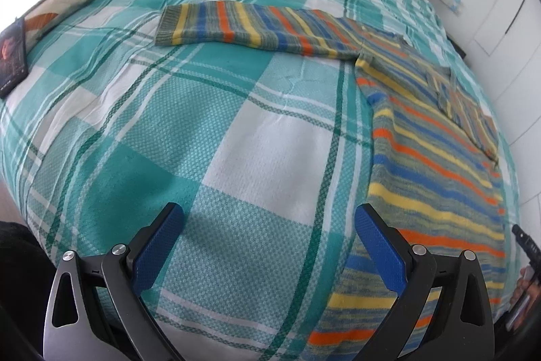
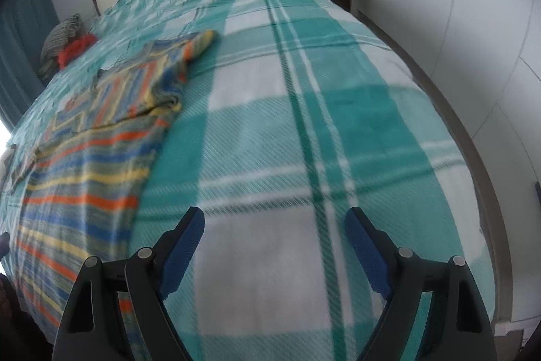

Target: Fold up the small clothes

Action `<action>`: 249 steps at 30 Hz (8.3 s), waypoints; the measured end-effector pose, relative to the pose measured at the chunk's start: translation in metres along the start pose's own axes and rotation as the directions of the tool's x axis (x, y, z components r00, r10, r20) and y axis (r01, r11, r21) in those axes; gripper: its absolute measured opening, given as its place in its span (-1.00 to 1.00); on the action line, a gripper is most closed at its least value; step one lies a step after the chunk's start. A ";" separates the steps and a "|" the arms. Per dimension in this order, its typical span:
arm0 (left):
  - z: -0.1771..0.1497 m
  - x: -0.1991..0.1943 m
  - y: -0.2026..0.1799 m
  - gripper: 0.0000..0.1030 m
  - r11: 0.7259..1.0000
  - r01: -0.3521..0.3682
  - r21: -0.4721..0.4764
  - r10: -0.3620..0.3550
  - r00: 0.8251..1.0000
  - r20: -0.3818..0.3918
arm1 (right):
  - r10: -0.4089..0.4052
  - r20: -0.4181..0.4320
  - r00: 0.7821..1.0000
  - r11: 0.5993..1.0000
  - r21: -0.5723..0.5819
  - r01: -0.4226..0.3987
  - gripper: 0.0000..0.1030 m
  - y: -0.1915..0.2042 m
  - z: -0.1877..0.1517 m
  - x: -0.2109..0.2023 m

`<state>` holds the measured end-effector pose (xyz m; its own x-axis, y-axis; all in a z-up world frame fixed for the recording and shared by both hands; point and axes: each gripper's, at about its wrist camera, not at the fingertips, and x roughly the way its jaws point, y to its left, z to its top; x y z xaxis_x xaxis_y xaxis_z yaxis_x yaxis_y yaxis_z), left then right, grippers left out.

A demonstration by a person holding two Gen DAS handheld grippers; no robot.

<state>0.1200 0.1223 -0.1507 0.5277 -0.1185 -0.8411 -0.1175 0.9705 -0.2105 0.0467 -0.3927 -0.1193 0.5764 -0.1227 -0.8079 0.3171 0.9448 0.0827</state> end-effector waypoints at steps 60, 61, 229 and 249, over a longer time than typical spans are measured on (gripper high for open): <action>-0.011 0.030 -0.021 0.99 0.979 -0.131 0.157 0.136 0.990 -0.025 | -0.119 0.100 0.988 0.986 -0.108 0.130 1.00 0.025 -0.037 0.021; -0.011 0.030 -0.021 0.99 0.979 -0.131 0.157 0.136 0.990 -0.025 | -0.119 0.100 0.988 0.986 -0.108 0.130 1.00 0.025 -0.037 0.021; -0.017 -0.008 -0.003 0.76 0.992 0.084 0.090 -0.078 0.994 -0.073 | -0.147 0.111 0.983 0.980 -0.119 0.160 1.00 0.027 -0.036 0.022; -0.037 -0.014 -0.023 0.76 0.956 0.149 0.253 -0.111 0.981 -0.158 | 0.124 -0.080 0.989 0.992 0.001 -0.124 0.85 0.012 -0.024 -0.039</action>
<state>0.0838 0.0940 -0.1523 0.3980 -0.2575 -0.8805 0.1792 0.9631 -0.2007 0.0096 -0.3695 -0.1012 0.5495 0.0201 -0.8352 0.2438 0.9523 0.1833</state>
